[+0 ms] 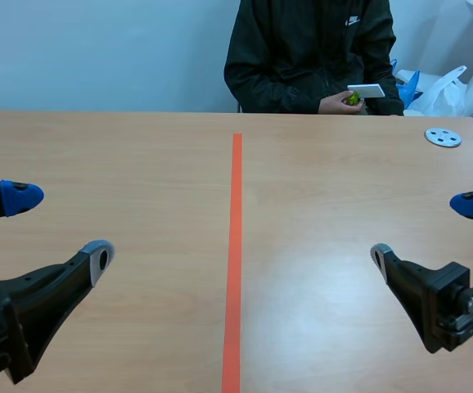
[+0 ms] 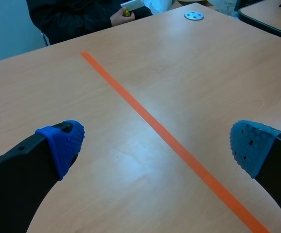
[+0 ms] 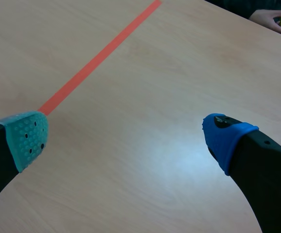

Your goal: Sort the leaf by its shape. The table is split by an orange tape line. A compound leaf with several leaflets goes to the left side, a simple leaf with one blade goes to the right side. Return to the home posture when a red brick is placed on the table.

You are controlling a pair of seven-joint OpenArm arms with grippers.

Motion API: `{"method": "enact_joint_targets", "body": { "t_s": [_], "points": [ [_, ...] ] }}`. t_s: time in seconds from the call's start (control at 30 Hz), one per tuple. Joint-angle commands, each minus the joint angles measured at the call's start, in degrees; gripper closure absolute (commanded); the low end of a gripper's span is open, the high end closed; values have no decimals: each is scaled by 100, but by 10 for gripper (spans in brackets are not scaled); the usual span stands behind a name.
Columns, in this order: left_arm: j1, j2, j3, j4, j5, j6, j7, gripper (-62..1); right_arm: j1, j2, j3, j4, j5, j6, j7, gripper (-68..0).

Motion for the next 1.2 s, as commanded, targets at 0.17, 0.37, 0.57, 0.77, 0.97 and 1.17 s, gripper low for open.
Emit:
{"method": "enact_joint_targets", "body": {
  "t_s": [0.17,0.37,0.57,0.77,0.97,1.17],
  "points": [
    [-31,24,42,105,-55,-15,-81,-623,4,31,70,42,20,2,-2,-679],
    [-96,26,39,105,-52,-13,-81,-623,2,31,70,42,20,2,-7,-679],
    [-109,26,39,105,-52,-15,-79,-623,2,28,70,42,20,2,-22,-679],
    [-109,26,39,105,-52,-15,-79,-623,2,28,70,42,20,2,-22,-679],
    [-109,26,39,105,-52,-15,-79,-623,2,28,70,42,20,2,-22,-679],
    [-109,26,39,105,-52,-15,-79,-623,2,28,70,42,20,2,-22,-679]
  ]
}}
